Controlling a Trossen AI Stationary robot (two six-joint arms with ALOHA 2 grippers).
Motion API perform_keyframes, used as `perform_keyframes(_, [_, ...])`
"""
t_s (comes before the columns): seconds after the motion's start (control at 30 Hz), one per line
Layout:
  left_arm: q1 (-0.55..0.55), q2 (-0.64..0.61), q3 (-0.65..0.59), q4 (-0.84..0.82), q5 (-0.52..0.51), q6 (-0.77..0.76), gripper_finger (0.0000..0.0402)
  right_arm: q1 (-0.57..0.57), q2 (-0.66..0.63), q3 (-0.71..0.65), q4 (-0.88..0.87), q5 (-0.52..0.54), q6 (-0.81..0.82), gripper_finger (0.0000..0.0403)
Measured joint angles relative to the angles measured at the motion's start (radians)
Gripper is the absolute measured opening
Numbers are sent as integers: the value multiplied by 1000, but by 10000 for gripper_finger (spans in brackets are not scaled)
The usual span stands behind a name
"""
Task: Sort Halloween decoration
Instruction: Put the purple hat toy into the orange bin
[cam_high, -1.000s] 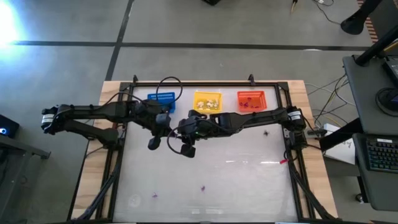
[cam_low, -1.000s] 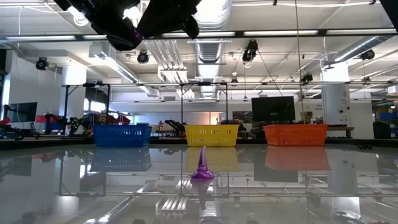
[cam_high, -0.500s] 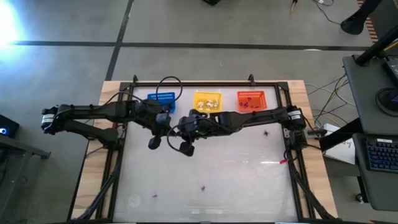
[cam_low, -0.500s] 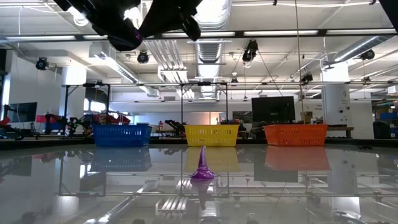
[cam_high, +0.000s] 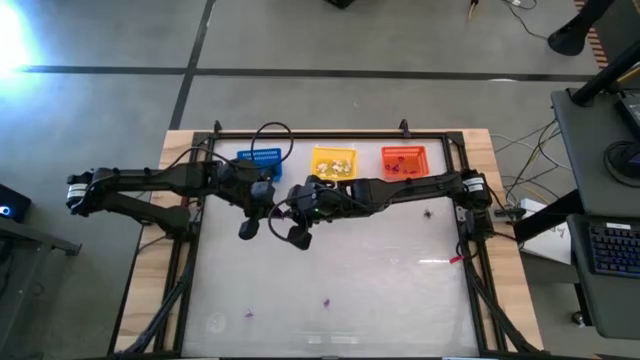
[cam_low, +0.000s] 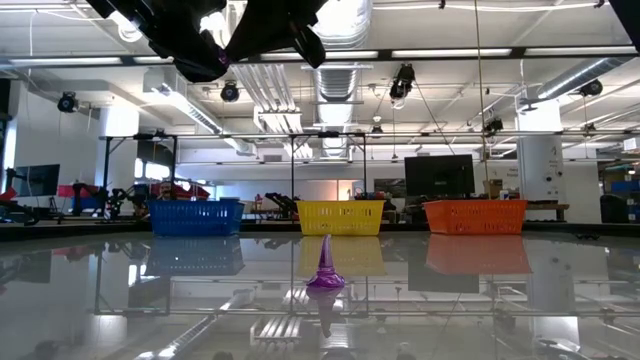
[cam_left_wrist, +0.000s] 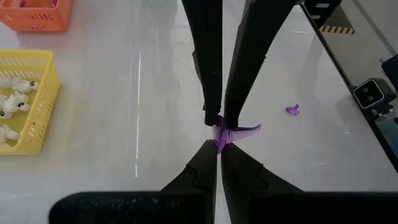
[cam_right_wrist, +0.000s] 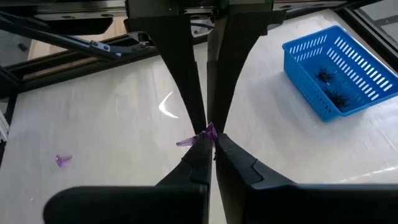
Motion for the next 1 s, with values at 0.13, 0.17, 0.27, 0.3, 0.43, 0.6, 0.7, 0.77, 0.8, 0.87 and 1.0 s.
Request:
perform_keyframes(0.13, [0,0,4,-6,7,0,8,0,0,0,0,1,0,9])
perform_keyframes(0.17, [-1,0,7,-8,8,0,14,0,0,0,0,1,0,9])
perform_keyframes(0.27, [-1,0,15,-9,10,0,35,-1,-1,0,1,3,0,9])
perform_keyframes(0.3, [-1,0,15,-8,9,0,42,-1,-1,0,1,4,0,8])
perform_keyframes(0.43, [-2,0,17,-10,-56,1,71,-3,-1,0,-2,12,0,8])
perform_keyframes(0.6, [-2,-1,18,-26,-91,2,94,-3,-1,0,-5,12,0,8])
perform_keyframes(0.7, [-2,-1,18,-27,-95,4,100,-2,-1,0,-4,8,0,8])
perform_keyframes(0.77, [-2,-1,18,-27,-96,18,99,-2,-1,0,-4,8,0,8])
perform_keyframes(0.8, [-2,-1,18,-27,-97,25,96,-2,-1,0,-3,7,0,8])
perform_keyframes(0.87, [-2,-1,18,-26,-99,38,86,-2,-1,0,-1,6,0,8])
perform_keyframes(1.0, [-2,2,18,2,-97,51,49,-4,-1,0,19,7,13,8])
